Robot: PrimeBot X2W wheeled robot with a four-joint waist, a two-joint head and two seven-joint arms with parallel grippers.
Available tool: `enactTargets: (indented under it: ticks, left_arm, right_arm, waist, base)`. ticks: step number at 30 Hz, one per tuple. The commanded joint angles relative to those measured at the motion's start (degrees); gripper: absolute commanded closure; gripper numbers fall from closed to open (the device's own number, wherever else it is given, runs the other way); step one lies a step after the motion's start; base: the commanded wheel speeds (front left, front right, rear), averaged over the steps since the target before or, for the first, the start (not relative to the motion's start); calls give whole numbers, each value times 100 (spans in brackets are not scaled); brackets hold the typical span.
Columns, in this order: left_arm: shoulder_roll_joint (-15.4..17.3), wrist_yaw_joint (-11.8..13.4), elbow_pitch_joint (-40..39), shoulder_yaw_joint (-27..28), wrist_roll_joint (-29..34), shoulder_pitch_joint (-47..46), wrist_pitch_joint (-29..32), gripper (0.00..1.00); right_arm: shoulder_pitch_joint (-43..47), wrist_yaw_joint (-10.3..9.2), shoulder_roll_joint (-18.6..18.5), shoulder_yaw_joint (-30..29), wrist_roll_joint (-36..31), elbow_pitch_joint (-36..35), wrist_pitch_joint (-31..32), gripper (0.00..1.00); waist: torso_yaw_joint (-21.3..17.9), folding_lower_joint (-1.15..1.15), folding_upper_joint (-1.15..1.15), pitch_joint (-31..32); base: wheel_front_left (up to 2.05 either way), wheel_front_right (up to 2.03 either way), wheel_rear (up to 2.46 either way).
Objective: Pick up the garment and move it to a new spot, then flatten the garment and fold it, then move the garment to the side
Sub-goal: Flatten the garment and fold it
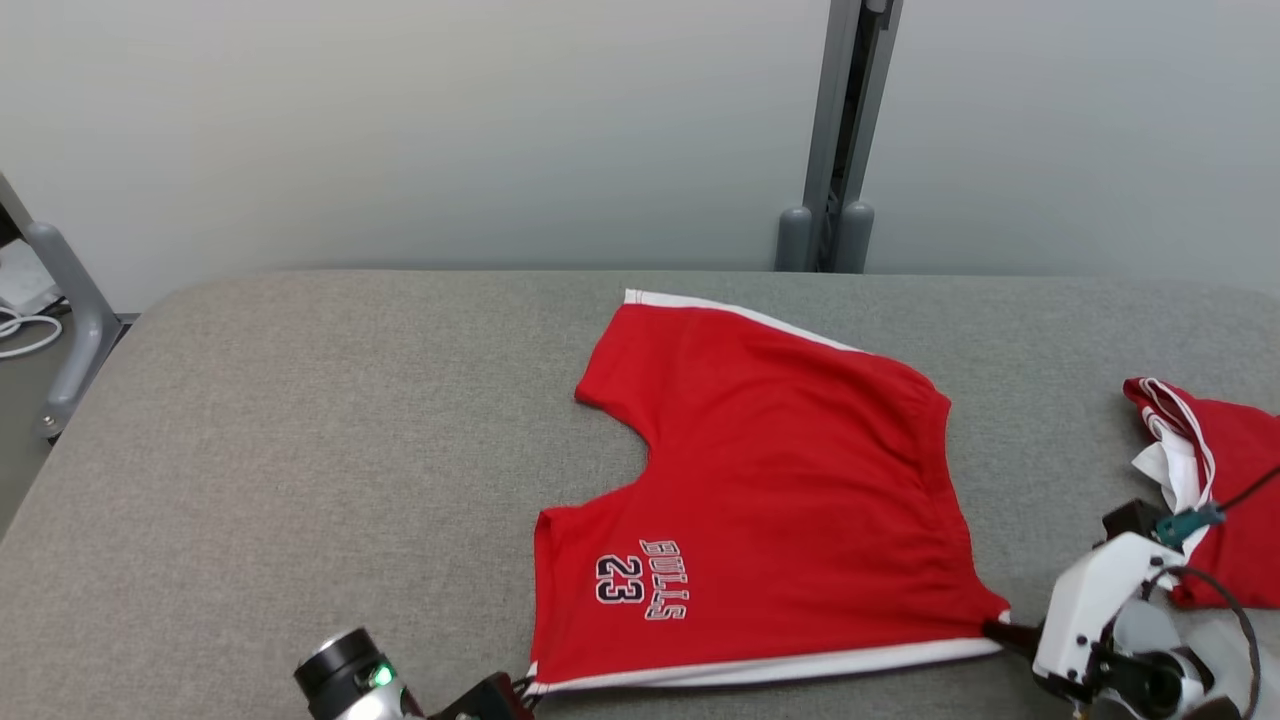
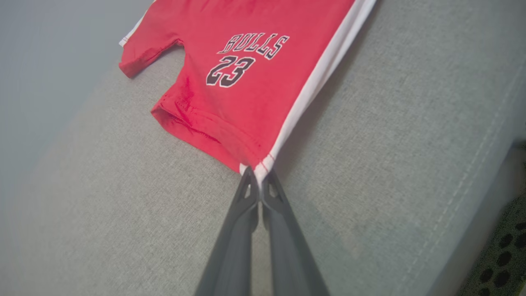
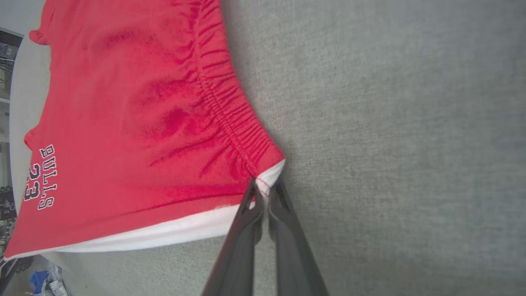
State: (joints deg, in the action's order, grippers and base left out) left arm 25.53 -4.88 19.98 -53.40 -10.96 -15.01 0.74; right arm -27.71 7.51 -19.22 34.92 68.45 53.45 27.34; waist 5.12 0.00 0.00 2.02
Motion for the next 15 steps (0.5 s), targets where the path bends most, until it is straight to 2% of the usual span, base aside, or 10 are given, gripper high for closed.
enactTargets:
  ticks: [1, 5, 10, 15]
  left_arm:
    - [99, 68, -109, 52, -92, 118, 70, 100]
    - [351, 296, -780, 181, -284, 482, 373, 100]
    - [629, 446, -1427, 203, -398, 763, 651, 100]
    - [754, 643, -1814, 316, -477, 912, 676, 100]
  right_arm:
    - [220, -3, -113, -44, 22, -81, 60, 100]
    - [826, -5, -351, -273, 35, -625, 174, 100]
    - [1461, -10, -561, -753, -103, -1337, 258, 100]
    - [1770, -7, -371, -1452, -406, -1899, 303, 100]
  waist:
    - [7, 0, 0, 43]
    - [-8, 0, 0, 134]
    - [-35, 0, 0, 142]
    - [-84, 0, 0, 97]
  base:
    - [0, 0, 0]
    - [0, 0, 0]
    - [0, 0, 0]
    - [0, 0, 0]
